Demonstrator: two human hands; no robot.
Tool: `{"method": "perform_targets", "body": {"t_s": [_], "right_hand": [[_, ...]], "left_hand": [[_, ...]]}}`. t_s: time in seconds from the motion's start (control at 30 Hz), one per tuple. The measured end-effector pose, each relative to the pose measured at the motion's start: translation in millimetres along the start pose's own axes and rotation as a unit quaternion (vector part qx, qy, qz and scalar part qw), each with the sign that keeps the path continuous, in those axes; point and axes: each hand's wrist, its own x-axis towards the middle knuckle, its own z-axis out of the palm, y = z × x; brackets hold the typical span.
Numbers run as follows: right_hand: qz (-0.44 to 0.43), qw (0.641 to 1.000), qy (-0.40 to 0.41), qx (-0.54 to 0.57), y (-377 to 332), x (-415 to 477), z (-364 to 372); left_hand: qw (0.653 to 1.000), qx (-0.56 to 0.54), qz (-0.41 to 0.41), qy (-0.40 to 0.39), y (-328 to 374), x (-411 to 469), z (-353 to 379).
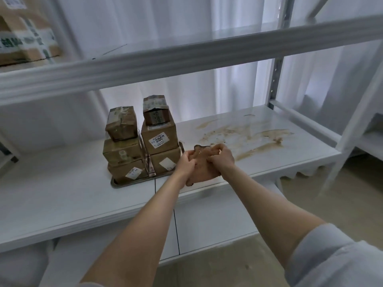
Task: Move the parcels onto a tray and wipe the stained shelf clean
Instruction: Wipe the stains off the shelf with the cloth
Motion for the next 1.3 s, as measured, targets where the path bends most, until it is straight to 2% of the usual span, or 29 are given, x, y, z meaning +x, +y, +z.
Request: {"method": "perform_targets", "body": {"t_s": [0.1, 0.17, 0.27, 0.33, 0.43, 0.57, 0.6, 0.73, 0.97, 1.17, 1.3], "right_hand": [[-0.027, 0.999, 0.016, -0.019, 11, 15, -8], [-0.042, 0.998, -0.016, -0.051, 16, 25, -10], [-0.057, 0.976, -0.048, -0.203, 26, 41, -7], [-0.073, 0.952, -0.046, -0.293, 31, 49, 0], [-0.102, 0.913, -0.094, -0.385, 39, 51, 15], [-0.105, 0.811, -0.215, -0.533, 53, 62, 44], [-0.107, 0.801, -0.228, -0.542, 54, 66, 47], [-0.075, 0.818, -0.242, -0.517, 54, 83, 38], [-0.035, 0.803, -0.229, -0.549, 54, 110, -17], [0.022, 0.827, -0.174, -0.534, 65, 132, -74], [0.053, 0.817, -0.149, -0.555, 64, 148, -101]], "left_hand": [[0.997, 0.072, 0.029, 0.007, -7, 11, 12], [0.987, 0.155, 0.028, 0.005, -15, 20, 17], [0.943, 0.332, 0.019, 0.037, -26, 33, 20], [0.928, 0.364, 0.034, 0.066, -28, 43, 21], [0.930, 0.354, 0.058, 0.072, -24, 54, 23], [0.938, 0.336, 0.078, 0.047, -16, 75, 28], [0.936, 0.338, 0.086, 0.040, -16, 80, 30], [0.936, 0.339, 0.096, 0.018, -17, 100, 46], [0.945, 0.317, 0.081, 0.005, -6, 118, 72], [0.944, 0.326, 0.030, 0.045, 0, 123, 76], [0.944, 0.317, -0.010, 0.089, 2, 117, 79]]}}
